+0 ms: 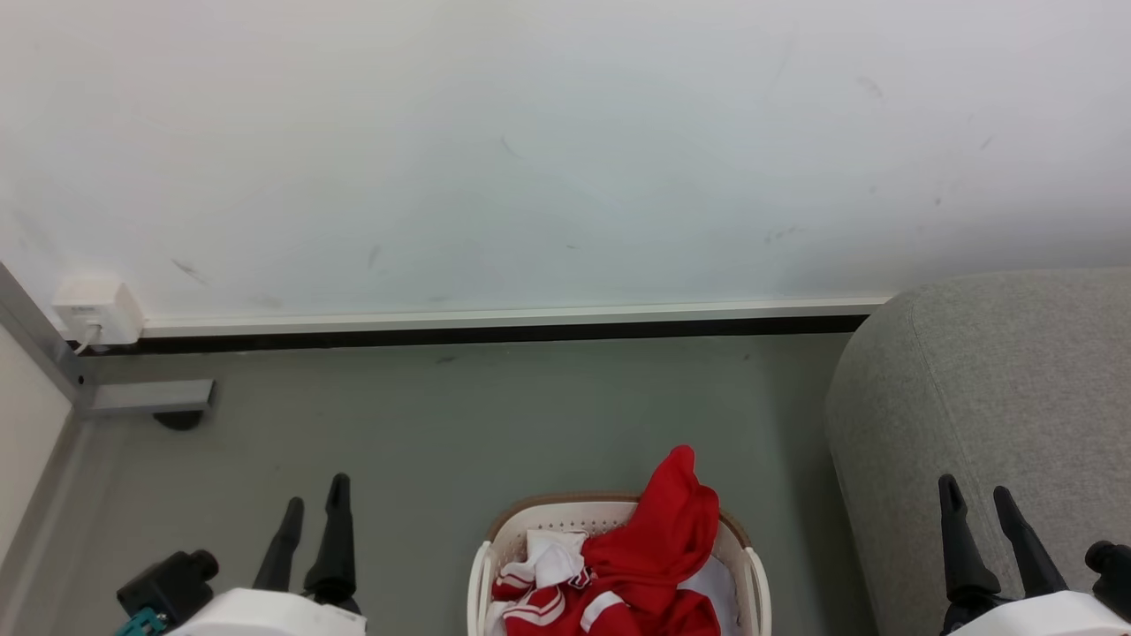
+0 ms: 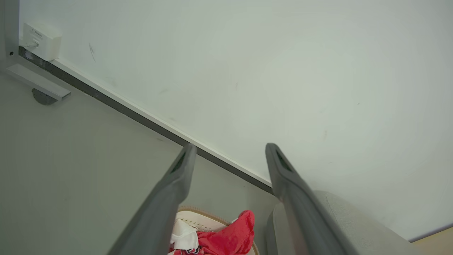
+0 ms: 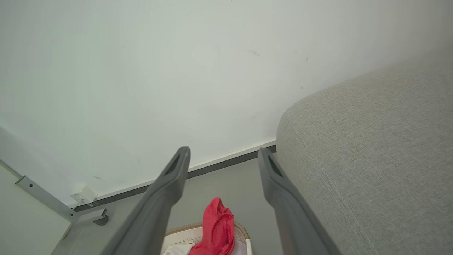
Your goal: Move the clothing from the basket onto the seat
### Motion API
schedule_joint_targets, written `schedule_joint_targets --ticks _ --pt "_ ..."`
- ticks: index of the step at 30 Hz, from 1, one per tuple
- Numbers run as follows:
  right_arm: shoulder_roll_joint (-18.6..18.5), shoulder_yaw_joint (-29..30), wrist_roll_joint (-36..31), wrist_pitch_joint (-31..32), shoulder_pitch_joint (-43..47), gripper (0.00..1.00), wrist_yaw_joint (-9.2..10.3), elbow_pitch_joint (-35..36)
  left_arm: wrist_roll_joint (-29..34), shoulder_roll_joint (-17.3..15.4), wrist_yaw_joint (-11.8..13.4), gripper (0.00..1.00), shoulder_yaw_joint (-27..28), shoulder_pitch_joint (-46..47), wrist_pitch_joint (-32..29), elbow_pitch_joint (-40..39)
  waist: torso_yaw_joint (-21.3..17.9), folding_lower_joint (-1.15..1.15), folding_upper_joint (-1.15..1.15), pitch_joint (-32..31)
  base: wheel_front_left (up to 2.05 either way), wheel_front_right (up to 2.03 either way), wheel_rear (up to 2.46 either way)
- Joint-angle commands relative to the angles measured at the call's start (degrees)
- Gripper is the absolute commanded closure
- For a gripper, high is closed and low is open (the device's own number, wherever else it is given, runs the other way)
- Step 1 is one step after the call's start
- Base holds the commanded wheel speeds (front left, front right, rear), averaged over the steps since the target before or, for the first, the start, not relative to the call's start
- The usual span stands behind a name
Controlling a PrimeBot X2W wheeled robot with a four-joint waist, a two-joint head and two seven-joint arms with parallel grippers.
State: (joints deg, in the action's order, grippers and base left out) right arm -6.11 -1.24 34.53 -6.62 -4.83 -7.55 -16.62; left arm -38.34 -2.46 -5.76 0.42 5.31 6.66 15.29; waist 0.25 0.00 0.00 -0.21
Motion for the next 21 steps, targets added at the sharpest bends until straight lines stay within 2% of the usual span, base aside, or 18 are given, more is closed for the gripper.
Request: schedule_joint_targets --ticks 1,21 --pt "-0.8 -0.1 -1.8 -0.6 -1.2 0.00 0.06 0.3 2.3 -0.5 0.0 0.00 -0.1 0.2 0.6 -0.5 0.0 0.00 0.00 0.0 0.00 0.00 0.00" --pt "-1.2 -1.0 -14.0 -3.6 -0.9 0.00 0.08 -0.5 16.3 -0.7 0.6 0.00 -0.9 -0.3 3.6 -0.4 0.3 0.00 0.00 -0.2 0.00 0.00 0.00"
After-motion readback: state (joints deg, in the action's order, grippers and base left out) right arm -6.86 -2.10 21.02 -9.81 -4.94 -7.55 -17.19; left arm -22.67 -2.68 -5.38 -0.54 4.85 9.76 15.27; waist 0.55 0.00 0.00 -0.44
